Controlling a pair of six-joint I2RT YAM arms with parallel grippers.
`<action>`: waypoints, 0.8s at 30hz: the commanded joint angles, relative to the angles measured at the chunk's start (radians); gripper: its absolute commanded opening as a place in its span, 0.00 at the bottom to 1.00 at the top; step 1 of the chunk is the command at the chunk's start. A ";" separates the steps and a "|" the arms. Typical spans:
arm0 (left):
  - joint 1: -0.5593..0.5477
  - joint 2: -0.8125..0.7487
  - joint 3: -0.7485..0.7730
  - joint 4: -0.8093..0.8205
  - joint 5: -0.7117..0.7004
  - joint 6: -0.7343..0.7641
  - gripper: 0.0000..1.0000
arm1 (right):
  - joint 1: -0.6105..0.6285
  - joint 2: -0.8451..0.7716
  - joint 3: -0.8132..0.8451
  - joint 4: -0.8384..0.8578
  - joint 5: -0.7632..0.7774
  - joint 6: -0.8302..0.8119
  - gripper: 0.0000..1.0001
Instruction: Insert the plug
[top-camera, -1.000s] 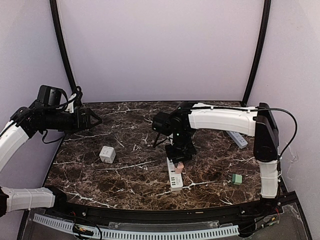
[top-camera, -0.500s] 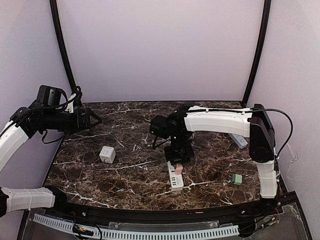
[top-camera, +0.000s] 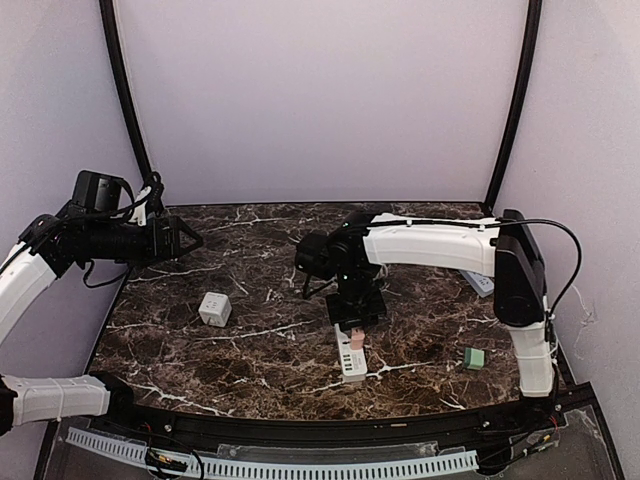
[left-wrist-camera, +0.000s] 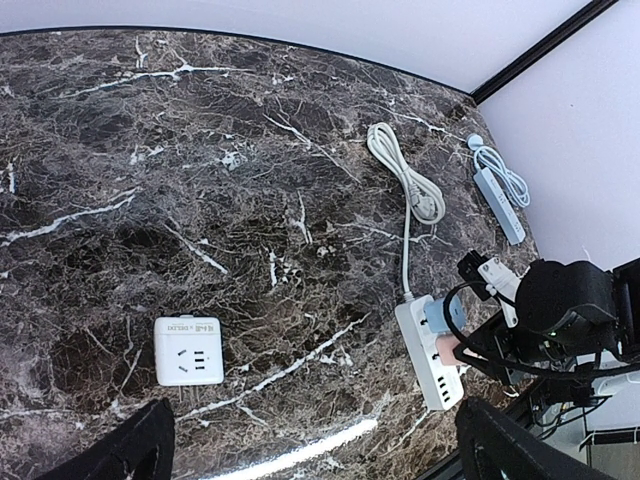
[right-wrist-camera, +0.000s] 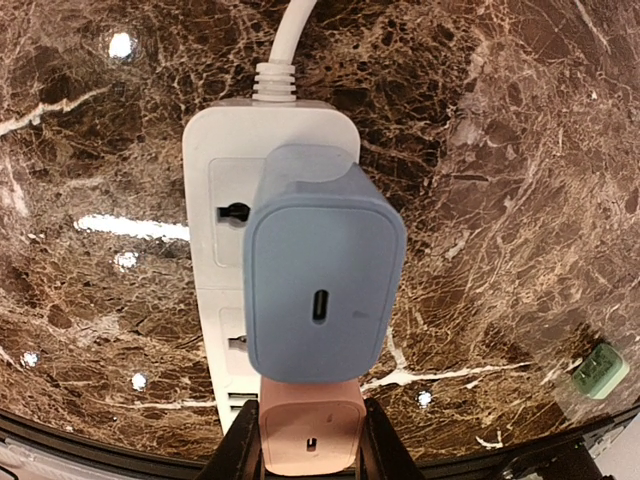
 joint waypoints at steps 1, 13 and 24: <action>0.006 -0.023 -0.016 -0.019 -0.008 0.016 1.00 | 0.029 0.111 -0.049 -0.015 -0.037 -0.011 0.00; 0.006 -0.021 0.001 -0.021 -0.010 0.015 1.00 | 0.030 0.086 -0.014 -0.047 -0.006 -0.009 0.15; 0.006 -0.016 0.018 -0.021 -0.012 0.007 1.00 | 0.027 -0.037 0.011 -0.058 -0.004 -0.010 0.69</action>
